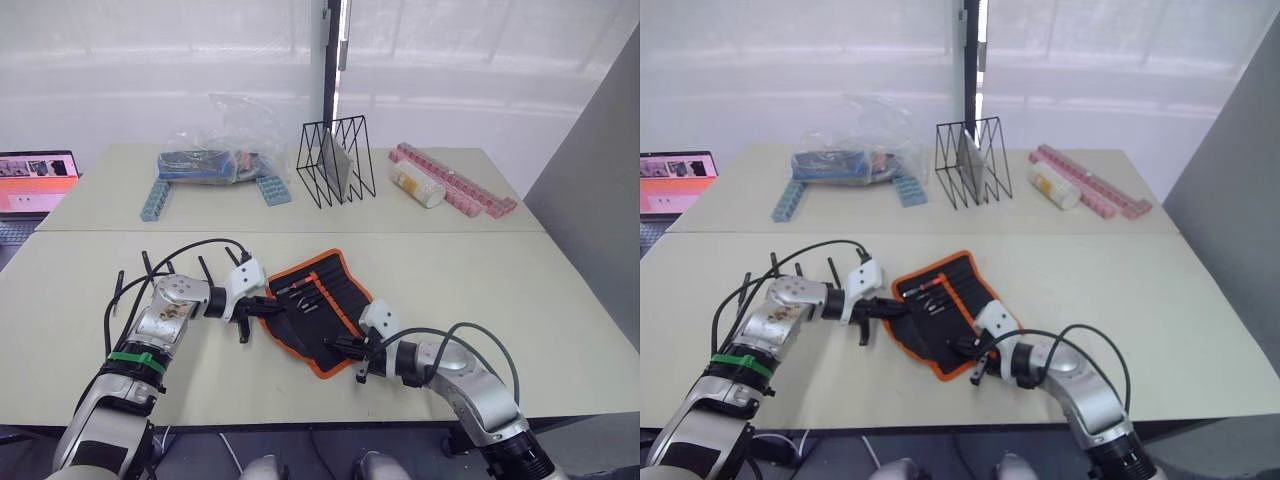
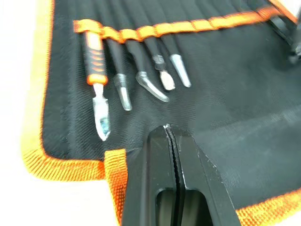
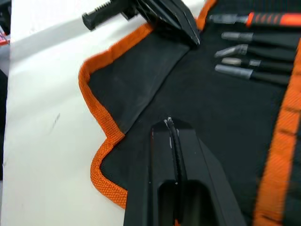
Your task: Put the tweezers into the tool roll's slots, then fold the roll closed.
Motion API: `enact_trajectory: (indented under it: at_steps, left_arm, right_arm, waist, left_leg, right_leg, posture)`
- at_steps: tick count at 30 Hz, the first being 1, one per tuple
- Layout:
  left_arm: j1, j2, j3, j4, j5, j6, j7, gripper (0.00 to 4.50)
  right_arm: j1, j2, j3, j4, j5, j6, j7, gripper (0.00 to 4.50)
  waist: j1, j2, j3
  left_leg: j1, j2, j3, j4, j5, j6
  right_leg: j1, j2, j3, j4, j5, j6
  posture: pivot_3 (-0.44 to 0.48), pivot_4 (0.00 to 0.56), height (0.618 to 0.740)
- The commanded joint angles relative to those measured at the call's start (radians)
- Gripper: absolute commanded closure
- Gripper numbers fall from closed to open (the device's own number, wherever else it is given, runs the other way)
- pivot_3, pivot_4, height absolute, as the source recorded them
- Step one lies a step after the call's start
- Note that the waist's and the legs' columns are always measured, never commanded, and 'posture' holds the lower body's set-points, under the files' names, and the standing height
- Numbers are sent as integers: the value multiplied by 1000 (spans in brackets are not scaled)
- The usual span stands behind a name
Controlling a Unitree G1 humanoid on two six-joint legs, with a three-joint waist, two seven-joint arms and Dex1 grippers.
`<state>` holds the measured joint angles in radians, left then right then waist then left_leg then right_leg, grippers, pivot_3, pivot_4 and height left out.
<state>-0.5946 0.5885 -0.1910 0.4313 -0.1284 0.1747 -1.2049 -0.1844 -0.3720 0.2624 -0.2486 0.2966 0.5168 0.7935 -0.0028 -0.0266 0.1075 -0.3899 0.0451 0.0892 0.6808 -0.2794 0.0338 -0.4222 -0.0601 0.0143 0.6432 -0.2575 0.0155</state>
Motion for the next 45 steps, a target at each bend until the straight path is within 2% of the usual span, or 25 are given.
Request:
enact_trajectory:
  at_steps: [1, 8, 11, 16, 19, 22, 25, 30, 33, 39, 45]
  left_arm:
    - [-14, 19, 62, -98, -80, 71, -28, 4475]
    - [51, 39, 189, -221, -232, 172, -48, 4475]
    - [105, 49, 283, -303, -327, 208, -40, 4475]
    - [270, 111, 425, -432, -399, 218, -4, 4475]
    - [391, 144, 533, -505, -418, 219, 50, 3671]
    - [540, 161, 663, -570, -435, 230, 106, 2695]
    - [645, 160, 739, -588, -434, 215, 140, 1709]
    - [854, 94, 893, -520, -380, 87, 214, 38]
    - [918, 48, 952, -505, -379, 48, 272, 0]
    - [1019, -61, 1017, -580, -396, 22, 409, 0]
    - [1056, -107, 1034, -630, -405, 67, 536, 0]
  right_arm:
    - [-7, 17, -33, -68, 47, 20, -19, 4500]
    - [11, 25, -114, -109, 109, 46, -63, 4500]
    - [10, 16, -177, -130, 150, 58, -77, 4500]
    - [33, -22, -230, -154, 171, 57, -85, 4500]
    - [48, -41, -255, -170, 179, 57, -93, 4500]
    - [56, -60, -287, -174, 191, 56, -94, 4500]
    - [59, -78, -301, -158, 194, 49, -80, 4500]
    - [31, -144, -323, -112, 277, 47, 62, 2982]
    - [3, -193, -305, -103, 295, 41, 147, 1962]
    - [-75, -256, -267, -122, 339, 66, 264, 20]
    - [-146, -269, -222, -103, 316, 42, 305, 20]
  waist:
    - [1, 0, 0]
    - [0, 0, 1]
    - [0, 0, 1]
    - [-6, 1, 2]
    - [-9, 1, 2]
    - [-12, 1, 3]
    - [-6, 1, 3]
    - [-8, 0, 3]
    - [-4, -1, 4]
    - [1, -2, 4]
    - [1, -3, 4]
  left_leg:
    - [-2, 0, 0, 0, 0, 0]
    - [-5, 0, -1, 0, 0, 0]
    - [-5, 0, -1, 0, 0, 0]
    - [-2, 0, -1, -1, 0, 0]
    - [-2, 1, 0, -1, 0, 0]
    - [-1, 1, 0, -2, 0, 0]
    - [0, 1, 0, -2, 0, 0]
    - [2, 0, 2, -4, 0, 0]
    - [2, 0, 1, -4, 0, 0]
    - [2, -1, 1, -4, 0, 0]
    - [2, 0, -1, -4, -1, -1]
  right_leg:
    - [-2, 0, 0, 0, 0, 0]
    - [-2, 0, -1, -2, 1, 1]
    - [-2, 0, -1, -2, 1, 1]
    - [-1, 0, 0, -2, 1, 1]
    - [-1, 0, 0, -3, 1, 1]
    - [-1, -1, 0, -2, 1, 1]
    - [-1, -2, 0, -3, 1, 1]
    - [0, -9, -1, -3, 1, 0]
    - [0, -14, -4, -3, 0, 0]
    - [1, -17, -5, -4, 0, 0]
    - [0, -22, -4, -3, 1, -1]
  posture:
    - [0, 150, 737]
    - [0, 150, 737]
    - [0, 150, 737]
    - [0, 150, 737]
    - [0, 150, 737]
    - [0, 150, 737]
    - [0, 150, 737]
    - [0, 150, 737]
    - [0, 150, 737]
    - [0, 150, 737]
    - [0, 150, 737]
